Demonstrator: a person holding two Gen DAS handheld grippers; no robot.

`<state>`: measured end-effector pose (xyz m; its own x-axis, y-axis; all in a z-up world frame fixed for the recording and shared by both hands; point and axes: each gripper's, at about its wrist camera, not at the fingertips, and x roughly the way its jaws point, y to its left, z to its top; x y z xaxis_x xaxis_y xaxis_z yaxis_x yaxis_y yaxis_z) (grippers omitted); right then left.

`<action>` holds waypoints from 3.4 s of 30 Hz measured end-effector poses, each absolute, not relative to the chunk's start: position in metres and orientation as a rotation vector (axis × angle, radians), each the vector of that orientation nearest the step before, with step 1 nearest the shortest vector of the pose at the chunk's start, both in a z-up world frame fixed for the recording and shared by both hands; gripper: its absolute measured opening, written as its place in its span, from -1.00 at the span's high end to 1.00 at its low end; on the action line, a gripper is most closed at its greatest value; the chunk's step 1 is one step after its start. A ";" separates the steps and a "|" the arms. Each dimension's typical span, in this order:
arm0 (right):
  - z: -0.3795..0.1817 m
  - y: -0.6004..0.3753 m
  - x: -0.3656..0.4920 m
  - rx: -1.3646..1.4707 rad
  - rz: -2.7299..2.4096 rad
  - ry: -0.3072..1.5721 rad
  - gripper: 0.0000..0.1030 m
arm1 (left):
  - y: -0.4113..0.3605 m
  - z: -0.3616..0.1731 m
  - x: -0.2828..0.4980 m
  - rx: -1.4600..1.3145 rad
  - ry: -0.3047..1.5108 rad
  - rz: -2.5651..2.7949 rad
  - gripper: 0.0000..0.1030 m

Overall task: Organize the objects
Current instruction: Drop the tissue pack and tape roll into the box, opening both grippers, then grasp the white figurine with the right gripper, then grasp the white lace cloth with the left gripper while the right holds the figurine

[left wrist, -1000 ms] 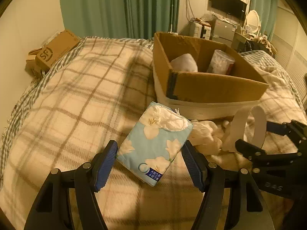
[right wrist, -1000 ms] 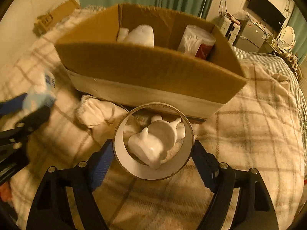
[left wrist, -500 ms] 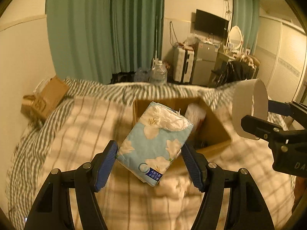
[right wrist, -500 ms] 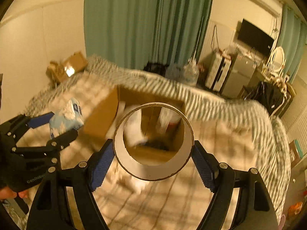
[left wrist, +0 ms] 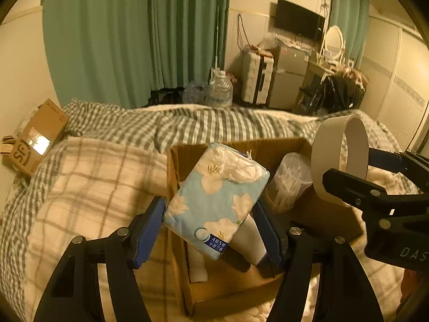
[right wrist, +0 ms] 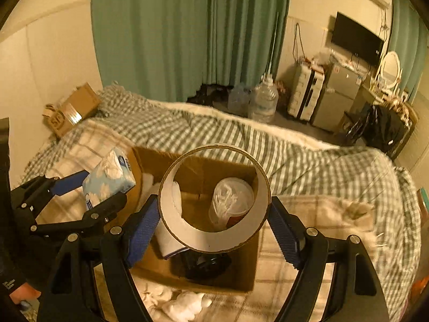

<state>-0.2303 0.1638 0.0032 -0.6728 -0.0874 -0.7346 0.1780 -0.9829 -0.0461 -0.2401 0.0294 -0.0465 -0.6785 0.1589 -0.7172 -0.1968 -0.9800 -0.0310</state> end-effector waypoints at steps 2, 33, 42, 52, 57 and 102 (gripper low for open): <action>-0.010 0.166 -0.236 1.213 -2.738 0.160 -0.53 | 0.032 -0.051 -0.242 -1.127 0.107 2.730 -0.34; 0.117 0.187 -0.045 0.891 -2.946 0.173 -0.99 | -0.028 0.051 -0.075 -0.853 0.023 2.925 -1.00; 0.025 0.173 -0.062 1.091 -2.903 0.138 -0.99 | -0.020 -0.031 -0.082 -1.041 0.033 2.859 -1.00; -0.057 0.168 -0.096 1.328 -2.796 0.143 -0.99 | -0.012 -0.098 -0.095 -1.250 0.102 2.792 -1.00; -0.075 0.160 -0.111 1.398 -2.736 0.151 -0.99 | -0.023 -0.107 -0.101 -1.319 0.033 2.771 -1.00; -0.082 0.197 -0.103 1.416 -2.686 0.085 -0.16 | 0.065 -0.164 -0.139 -1.405 0.176 2.513 0.40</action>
